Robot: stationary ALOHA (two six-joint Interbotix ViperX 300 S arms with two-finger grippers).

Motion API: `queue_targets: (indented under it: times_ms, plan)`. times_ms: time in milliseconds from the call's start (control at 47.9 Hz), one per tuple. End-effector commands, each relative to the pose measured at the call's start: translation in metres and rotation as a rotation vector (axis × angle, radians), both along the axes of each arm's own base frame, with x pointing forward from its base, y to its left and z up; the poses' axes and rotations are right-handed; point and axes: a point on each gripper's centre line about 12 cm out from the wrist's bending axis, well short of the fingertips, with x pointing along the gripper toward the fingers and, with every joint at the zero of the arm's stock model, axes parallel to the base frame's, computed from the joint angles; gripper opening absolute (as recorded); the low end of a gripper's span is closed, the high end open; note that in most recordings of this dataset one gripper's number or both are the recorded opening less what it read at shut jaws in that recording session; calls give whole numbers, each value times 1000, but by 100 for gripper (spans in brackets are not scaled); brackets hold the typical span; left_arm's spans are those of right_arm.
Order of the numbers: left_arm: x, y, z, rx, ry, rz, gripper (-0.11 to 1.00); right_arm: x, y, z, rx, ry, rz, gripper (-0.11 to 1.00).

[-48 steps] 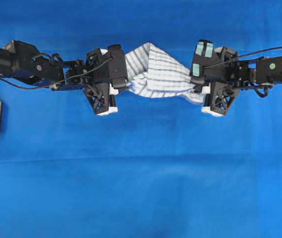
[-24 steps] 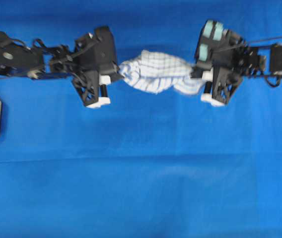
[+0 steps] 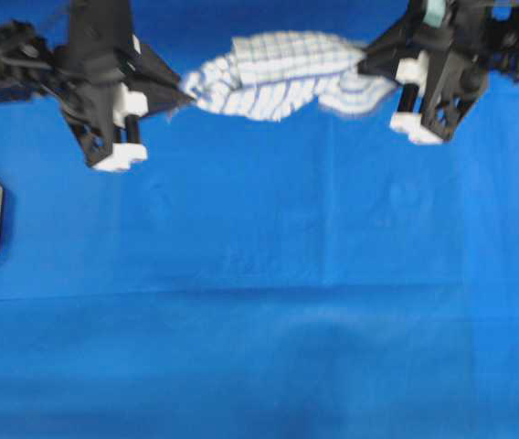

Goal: Lift the towel with both arms.

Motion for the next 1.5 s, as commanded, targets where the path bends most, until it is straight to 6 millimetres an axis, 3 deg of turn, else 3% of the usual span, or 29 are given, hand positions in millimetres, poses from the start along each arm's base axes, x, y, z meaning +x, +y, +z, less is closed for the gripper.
queue_targets:
  times_ms: [0, 188, 439, 1023, 1169, 1316, 1357, 1420, 1483]
  plan:
    - [-6, -1, 39, 14, -74, 2, 3, -3, -1, 39, -29, -69, -3, 5]
    - [-14, -3, 81, 31, -128, -2, 3, -3, -1, 77, -65, -123, 4, 5]
    - [-17, -4, 114, 45, -150, -4, 3, -4, 8, 118, -110, -201, 45, 5]
    - [-18, -4, 123, 50, -177, -3, 5, -4, 10, 122, -118, -209, 55, 6]
    - [-21, -4, 126, 51, -207, -1, 42, -3, 10, 121, -117, -205, 53, 8]
    - [-26, -7, 127, 55, -214, -7, 83, -4, 9, 120, -125, -199, 51, 50]
    - [-28, -8, 127, 55, -219, -8, 90, -4, 9, 121, -128, -201, 47, 61]
    - [-30, -9, 127, 51, -221, -9, 91, -4, 8, 121, -137, -199, 45, 70]
    - [-31, -10, 127, 50, -221, -10, 89, -4, 8, 121, -136, -199, 43, 68]
